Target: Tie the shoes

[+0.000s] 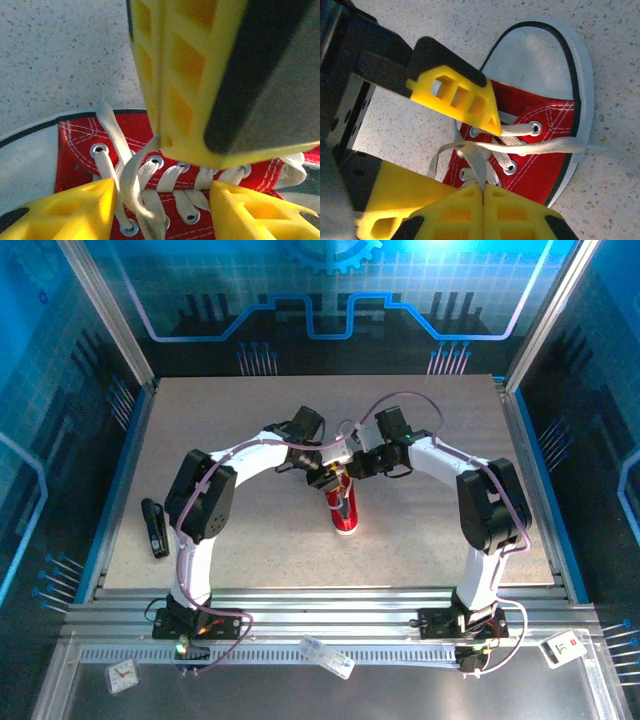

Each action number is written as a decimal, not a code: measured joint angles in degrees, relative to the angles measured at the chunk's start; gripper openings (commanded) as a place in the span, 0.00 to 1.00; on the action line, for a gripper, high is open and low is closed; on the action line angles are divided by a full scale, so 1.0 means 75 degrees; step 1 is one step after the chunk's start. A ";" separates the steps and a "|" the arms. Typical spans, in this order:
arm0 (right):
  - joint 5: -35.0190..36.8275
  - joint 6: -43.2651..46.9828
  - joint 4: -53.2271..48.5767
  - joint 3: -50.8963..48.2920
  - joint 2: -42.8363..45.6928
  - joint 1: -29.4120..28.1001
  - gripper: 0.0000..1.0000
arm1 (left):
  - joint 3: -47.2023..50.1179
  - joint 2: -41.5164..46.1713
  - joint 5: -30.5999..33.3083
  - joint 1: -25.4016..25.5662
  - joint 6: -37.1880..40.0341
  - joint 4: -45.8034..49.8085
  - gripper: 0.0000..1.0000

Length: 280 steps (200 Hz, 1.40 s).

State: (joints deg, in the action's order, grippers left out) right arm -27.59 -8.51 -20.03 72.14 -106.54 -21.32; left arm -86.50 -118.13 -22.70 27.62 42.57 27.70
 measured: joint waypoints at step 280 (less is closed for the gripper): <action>-0.0388 0.0140 0.1081 -0.1107 0.0962 0.0058 0.01 | -0.0892 0.0493 -0.0385 -0.0047 0.0743 0.2605 0.00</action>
State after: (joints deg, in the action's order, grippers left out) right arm -30.50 -7.46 -11.92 63.83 -99.33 -20.88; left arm -93.19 -114.43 -25.58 27.27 48.14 47.24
